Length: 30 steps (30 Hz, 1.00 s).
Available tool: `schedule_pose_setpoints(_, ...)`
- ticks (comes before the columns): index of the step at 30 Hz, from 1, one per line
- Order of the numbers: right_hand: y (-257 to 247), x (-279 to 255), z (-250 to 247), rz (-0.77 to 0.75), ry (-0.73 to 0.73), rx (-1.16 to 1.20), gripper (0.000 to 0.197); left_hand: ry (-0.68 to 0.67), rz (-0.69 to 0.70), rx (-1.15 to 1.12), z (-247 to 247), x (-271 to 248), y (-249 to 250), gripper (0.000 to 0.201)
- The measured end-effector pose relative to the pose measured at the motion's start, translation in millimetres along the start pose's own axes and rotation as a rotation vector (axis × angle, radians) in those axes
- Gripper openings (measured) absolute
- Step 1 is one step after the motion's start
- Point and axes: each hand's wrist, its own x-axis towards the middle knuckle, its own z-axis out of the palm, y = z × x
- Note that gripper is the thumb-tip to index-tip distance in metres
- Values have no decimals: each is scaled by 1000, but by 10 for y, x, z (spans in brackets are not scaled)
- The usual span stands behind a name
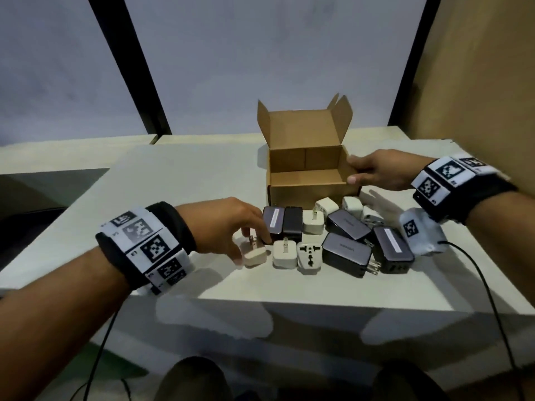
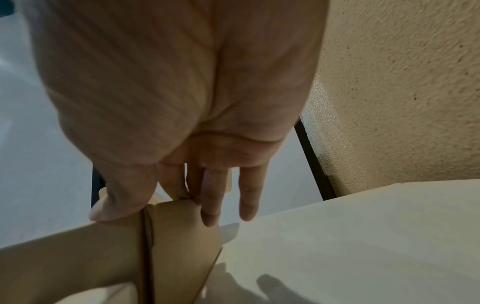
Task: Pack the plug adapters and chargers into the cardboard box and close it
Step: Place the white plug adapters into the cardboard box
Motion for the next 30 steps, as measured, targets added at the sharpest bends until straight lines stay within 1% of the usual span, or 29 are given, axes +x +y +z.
schedule_pose_setpoints(6, -30, -83, 38, 3, 24, -9, 64, -2, -10, -7, -18, -48, -15, 35)
schedule_pose_setpoints(11, -16, -118, 26, -22, 25, 2, 64, 3, 0, -95, -259, -86, 7, 38)
schedule_pose_setpoints(12, -13, -118, 20, -29, 23, -2, 64, 36, 2, -98, -340, -77, 4, 39)
schedule_pose_setpoints(13, -7, -114, 13, -34, 22, -6, 65, 96, 5, -83, -434, -52, -8, 41)
schedule_pose_setpoints(17, -2, -97, -1, -28, 20, -19, 66, 403, -40, -5, -766, 286, -133, 45)
schedule_pose_setpoints(19, -18, -91, -10, -18, 14, -16, 66, 479, -69, 25, -843, 551, -179, 46)
schedule_pose_setpoints(21, -27, -83, -16, -9, 15, -16, 66, 478, -94, 69, -862, 807, -195, 45)
schedule_pose_setpoints(25, -5, -72, -25, 2, 19, -6, 68, 383, -166, 126, -806, 1213, -249, 40)
schedule_pose_setpoints(30, -24, -65, -35, 9, 18, -13, 68, 273, -363, 210, -722, 1408, -325, 35)
